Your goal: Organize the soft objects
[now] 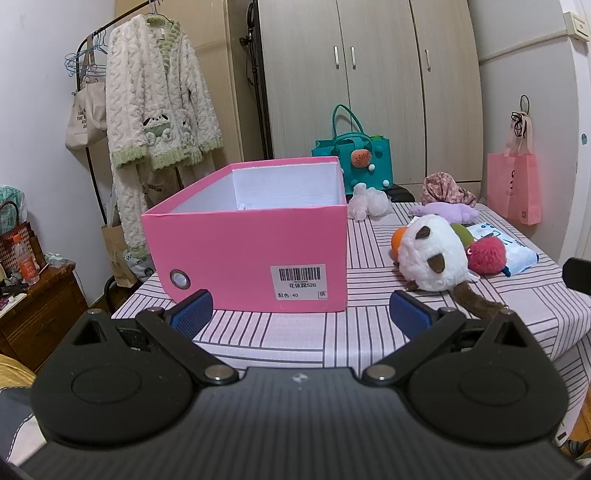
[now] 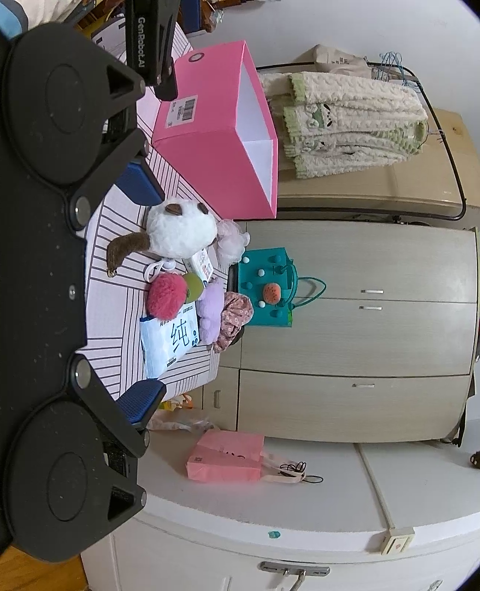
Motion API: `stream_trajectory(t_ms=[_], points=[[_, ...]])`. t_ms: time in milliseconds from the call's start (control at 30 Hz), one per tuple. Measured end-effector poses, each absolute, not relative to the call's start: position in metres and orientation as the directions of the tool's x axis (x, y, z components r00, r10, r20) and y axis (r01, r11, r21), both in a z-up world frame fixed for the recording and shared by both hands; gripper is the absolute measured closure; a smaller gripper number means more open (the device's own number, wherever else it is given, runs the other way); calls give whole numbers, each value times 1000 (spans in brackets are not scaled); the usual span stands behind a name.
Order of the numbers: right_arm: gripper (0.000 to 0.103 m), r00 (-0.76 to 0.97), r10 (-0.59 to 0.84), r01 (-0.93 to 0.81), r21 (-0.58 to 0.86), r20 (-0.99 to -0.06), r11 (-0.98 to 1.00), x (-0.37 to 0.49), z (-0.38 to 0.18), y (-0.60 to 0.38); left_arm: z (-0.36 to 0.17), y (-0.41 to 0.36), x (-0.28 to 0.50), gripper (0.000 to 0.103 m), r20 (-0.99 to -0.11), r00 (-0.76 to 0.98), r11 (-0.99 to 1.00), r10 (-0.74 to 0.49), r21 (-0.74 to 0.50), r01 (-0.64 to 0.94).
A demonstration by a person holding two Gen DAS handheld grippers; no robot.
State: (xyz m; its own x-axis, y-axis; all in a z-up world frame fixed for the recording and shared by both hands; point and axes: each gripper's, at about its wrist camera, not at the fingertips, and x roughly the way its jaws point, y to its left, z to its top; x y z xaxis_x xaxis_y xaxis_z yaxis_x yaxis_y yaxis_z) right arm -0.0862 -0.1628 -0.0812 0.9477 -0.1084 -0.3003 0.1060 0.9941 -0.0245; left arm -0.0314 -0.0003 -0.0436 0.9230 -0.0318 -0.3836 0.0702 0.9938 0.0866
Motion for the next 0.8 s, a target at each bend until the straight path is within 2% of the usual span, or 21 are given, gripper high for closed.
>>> stream_trajectory(t_ms=[367,800], points=[[1,923,-140,146,-9,-358,989,-78,-85,-171,-42,-4,-31,0,-384,922,992,-36,100,80],[1,910,-122,118,-35,-397,992,-69,-89,-171,-40,-9,-29,0,-413,909,989,-59,100,109]])
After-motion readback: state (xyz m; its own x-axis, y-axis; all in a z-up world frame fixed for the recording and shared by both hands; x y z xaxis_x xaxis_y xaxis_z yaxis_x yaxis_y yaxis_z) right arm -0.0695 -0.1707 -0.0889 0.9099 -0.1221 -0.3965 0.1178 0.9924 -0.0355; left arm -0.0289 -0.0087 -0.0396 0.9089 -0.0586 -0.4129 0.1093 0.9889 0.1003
